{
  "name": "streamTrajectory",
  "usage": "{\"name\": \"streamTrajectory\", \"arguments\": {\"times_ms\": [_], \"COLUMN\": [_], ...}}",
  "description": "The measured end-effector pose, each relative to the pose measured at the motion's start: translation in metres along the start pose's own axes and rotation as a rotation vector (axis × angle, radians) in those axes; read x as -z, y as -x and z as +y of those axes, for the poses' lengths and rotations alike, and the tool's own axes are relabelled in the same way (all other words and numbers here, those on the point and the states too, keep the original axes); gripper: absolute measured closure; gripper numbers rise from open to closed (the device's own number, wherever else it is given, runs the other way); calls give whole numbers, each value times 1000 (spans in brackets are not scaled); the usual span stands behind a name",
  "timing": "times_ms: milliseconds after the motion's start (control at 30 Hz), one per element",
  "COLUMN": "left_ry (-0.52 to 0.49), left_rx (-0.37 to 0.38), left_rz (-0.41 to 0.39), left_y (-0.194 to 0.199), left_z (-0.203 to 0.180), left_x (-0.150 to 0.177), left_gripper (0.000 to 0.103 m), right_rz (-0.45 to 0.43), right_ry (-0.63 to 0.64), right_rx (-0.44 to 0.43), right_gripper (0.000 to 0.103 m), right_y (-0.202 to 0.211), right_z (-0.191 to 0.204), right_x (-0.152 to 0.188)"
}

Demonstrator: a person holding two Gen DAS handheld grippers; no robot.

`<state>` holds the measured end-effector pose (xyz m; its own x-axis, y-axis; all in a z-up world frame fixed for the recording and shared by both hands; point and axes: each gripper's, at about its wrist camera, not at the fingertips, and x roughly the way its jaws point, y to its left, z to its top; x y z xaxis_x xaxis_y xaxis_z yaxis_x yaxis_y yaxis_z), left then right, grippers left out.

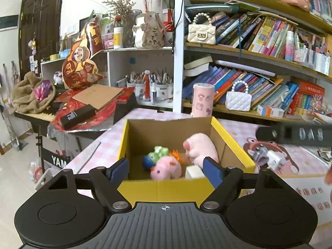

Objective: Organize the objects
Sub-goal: 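Open both tools to drop the packet and chick into the box, then withdraw both tools toward the charger, white box and binder clip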

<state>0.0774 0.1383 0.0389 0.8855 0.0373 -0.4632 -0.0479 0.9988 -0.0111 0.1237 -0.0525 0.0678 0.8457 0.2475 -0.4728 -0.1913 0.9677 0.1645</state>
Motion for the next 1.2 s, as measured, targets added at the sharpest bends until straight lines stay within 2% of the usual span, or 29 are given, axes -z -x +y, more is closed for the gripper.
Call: {"name": "streamTrajectory", "arguments": {"times_ms": [233,367,500,800,1133,1200], "left_ry": [-10,12,-19,-94,-167,-179], "left_rx": [57,95,135,244,328,347], "left_rz": [61,85,108,183,219,226], "left_y": [28,43,52,54,43,39], "left_z": [-7,-15,-27,-58,-98,-110], "left_x": [34,53,69,89,97,96], "left_gripper": [16,16,16,16,16,16], "right_rz": [21,65,129,168,213,218], "right_ry": [15,73,-1,-76,-157,-163], "right_rx": [84,189,236,373,464,480], "right_gripper": [13,16,17,25,31,35], "right_y": [45,56,73,102,107,109], "right_z": [1,0,-5,-24,-64,-74], "right_x": [63,103,129,149,163,164]}}
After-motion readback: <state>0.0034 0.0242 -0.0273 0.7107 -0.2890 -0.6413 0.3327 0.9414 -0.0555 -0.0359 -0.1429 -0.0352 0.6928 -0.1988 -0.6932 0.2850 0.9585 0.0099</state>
